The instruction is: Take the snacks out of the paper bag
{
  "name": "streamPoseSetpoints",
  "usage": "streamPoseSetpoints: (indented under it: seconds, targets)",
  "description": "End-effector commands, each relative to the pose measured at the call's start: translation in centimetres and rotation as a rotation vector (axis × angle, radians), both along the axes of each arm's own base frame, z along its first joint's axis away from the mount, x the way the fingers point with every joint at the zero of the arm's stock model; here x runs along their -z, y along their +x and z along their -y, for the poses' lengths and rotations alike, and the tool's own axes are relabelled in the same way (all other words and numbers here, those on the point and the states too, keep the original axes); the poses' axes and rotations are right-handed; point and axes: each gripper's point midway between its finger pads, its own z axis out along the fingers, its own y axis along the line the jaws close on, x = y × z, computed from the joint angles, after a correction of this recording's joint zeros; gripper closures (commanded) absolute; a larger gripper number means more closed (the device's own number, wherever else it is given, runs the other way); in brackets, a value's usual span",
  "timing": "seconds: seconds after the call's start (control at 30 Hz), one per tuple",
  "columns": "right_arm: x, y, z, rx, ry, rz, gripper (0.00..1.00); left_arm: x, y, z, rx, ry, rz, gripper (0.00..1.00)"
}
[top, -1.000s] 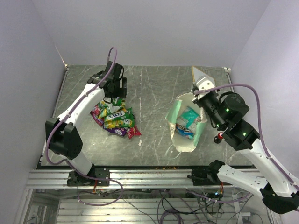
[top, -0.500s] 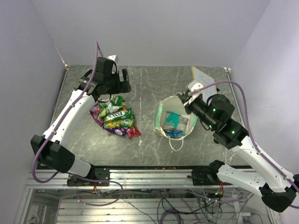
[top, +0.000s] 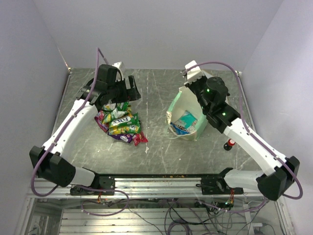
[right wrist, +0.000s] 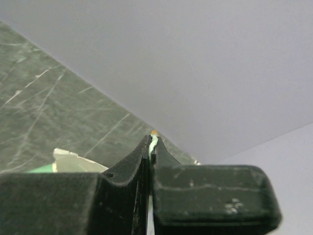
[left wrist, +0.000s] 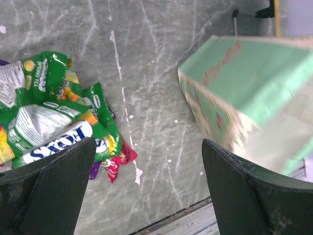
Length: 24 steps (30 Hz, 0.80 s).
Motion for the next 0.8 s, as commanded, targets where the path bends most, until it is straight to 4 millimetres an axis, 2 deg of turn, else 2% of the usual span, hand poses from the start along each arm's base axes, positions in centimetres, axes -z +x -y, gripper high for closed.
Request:
streamPoseSetpoints:
  seconds: [0.0,0.07,0.13,0.2,0.3,0.43,0.57,0.67,0.7,0.77]
  targets:
    - [-7.2,0.9,-0.1,0.004,-0.061,0.219,1.00,-2.4,-1.6,1.6,0.051,-0.135,0.039,0.01]
    - [-7.7,1.5,-0.8,-0.010,-0.089,0.232,1.00,-2.5,-2.2,1.9,0.058,-0.175,0.030,0.01]
    - [-7.4,2.1,-1.9,-0.050,-0.121,0.221,1.00,-2.6,-2.8,1.9,0.052,-0.203,0.027,0.00]
    - [-5.5,2.2,-3.2,-0.115,-0.131,0.161,1.00,-2.4,-3.2,1.8,0.042,-0.218,0.018,0.01]
    - [-0.4,1.4,-4.7,-0.200,-0.078,0.008,1.00,-1.8,-3.9,1.8,0.031,-0.242,0.003,0.00]
    - [6.1,-2.0,-7.7,-0.368,0.137,-0.275,1.00,-2.2,-4.7,1.7,0.010,-0.297,0.005,0.01]
    - [10.6,-7.2,-12.2,-0.609,0.307,-0.510,1.00,-3.4,-5.5,1.3,-0.029,-0.359,0.030,0.01]
    - [12.0,-10.1,-14.6,-0.722,0.391,-0.590,1.00,-3.6,-6.1,0.9,-0.065,-0.413,0.049,0.00]
    - [12.0,-10.9,-15.1,-0.751,0.406,-0.606,1.00,-2.7,-6.4,1.0,-0.075,-0.437,0.034,0.00]
    - [11.8,-11.4,-15.3,-0.756,0.438,-0.629,1.00,-2.0,-7.1,1.6,-0.069,-0.527,0.018,0.00]
